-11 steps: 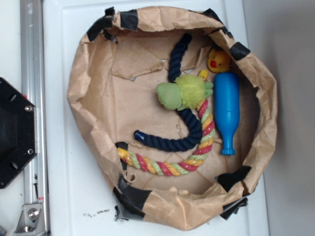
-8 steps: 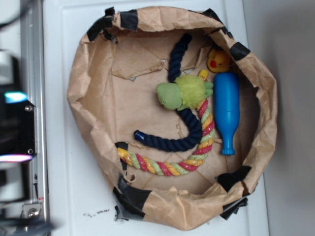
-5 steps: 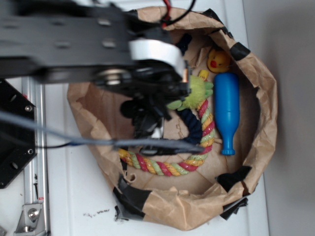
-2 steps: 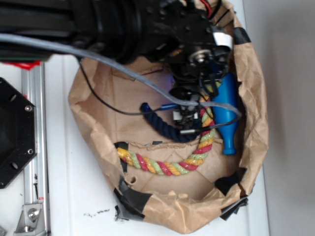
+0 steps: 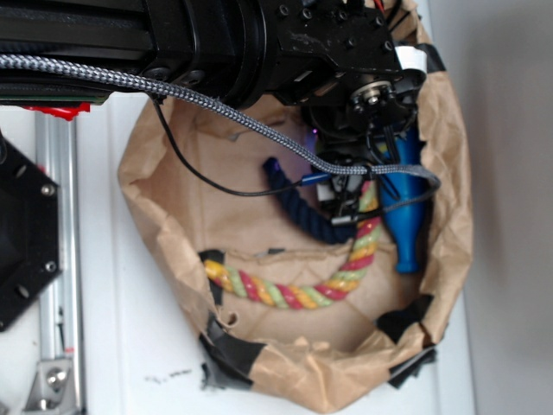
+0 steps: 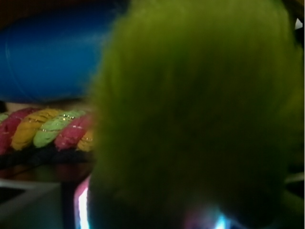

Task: Grab the green animal.

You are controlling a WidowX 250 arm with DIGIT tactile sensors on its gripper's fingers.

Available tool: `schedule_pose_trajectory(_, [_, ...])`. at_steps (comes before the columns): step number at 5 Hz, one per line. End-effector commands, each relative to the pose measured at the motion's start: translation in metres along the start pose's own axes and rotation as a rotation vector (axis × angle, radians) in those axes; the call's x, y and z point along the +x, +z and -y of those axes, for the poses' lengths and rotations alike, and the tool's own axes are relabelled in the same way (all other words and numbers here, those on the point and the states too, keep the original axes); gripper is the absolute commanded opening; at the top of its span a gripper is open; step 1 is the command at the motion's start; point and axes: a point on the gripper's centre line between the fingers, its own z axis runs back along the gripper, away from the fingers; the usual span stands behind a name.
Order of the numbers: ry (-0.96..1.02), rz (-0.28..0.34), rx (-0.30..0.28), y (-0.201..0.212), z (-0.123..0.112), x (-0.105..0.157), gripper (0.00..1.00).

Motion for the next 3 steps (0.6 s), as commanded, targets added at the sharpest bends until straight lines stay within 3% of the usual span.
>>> schedule_pose_trajectory(1, [-0.198,0.044,0.114,0.108,0.022,-0.027,0.00])
schedule_pose_trajectory(2, [-0.116,-0.014,0.102,0.152,0.029,-0.046,0.00])
schedule_pose_trajectory(3, [-0.071,0.020,0.060,0.165,0.031,-0.051,0.00])
